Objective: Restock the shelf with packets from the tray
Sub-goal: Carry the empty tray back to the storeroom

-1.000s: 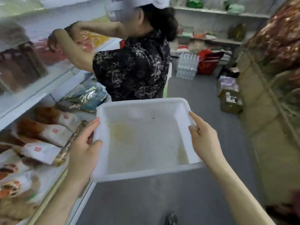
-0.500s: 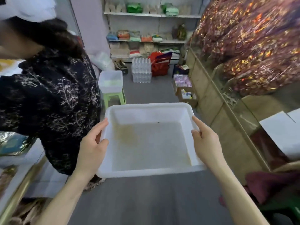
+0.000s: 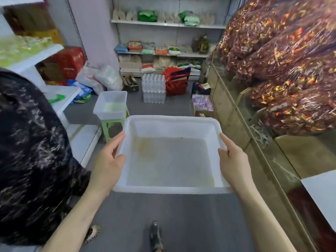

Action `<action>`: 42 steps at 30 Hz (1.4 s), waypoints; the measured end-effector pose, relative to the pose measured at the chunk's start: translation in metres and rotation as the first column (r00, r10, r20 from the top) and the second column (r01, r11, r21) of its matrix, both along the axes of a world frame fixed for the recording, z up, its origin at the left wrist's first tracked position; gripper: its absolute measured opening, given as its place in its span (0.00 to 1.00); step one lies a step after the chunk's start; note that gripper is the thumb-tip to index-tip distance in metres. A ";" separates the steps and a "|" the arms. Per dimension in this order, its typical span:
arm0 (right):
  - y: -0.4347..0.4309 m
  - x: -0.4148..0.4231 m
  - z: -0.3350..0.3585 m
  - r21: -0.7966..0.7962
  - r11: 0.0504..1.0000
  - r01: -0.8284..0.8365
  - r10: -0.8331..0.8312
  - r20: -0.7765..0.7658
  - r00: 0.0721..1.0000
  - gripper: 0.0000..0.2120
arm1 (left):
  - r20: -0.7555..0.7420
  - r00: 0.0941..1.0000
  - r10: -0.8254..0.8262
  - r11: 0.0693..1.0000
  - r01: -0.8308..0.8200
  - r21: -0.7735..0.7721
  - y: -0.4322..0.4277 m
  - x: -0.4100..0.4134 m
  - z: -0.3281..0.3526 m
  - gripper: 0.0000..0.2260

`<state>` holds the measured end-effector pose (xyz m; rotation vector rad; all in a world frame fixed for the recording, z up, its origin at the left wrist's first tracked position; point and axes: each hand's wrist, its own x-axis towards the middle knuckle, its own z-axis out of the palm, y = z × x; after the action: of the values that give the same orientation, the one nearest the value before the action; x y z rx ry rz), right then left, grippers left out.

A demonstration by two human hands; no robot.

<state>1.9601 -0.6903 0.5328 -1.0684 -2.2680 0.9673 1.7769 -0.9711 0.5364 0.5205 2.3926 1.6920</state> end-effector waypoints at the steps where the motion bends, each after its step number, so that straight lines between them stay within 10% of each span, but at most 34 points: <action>1: 0.016 -0.017 -0.002 0.001 1.000 0.000 0.000 -0.006 1.000 0.28 | -0.003 1.000 -0.002 1.000 0.002 0.005 0.017 -0.017 -0.004 0.33; 19: 0.334 -0.369 0.004 0.052 0.992 0.116 -0.120 0.071 0.990 0.25 | -0.165 0.984 -0.066 0.989 0.042 -0.143 0.360 -0.382 0.007 0.32; 42: 0.691 -0.900 -0.011 0.027 0.980 -0.199 0.195 0.090 0.977 0.29 | -0.204 0.956 0.209 0.953 -0.246 -0.178 0.666 -0.839 -0.033 0.30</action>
<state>1.0598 0.0008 0.5219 -0.8990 -2.4901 0.9698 0.9375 -0.3055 0.5034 0.3947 2.8160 1.5154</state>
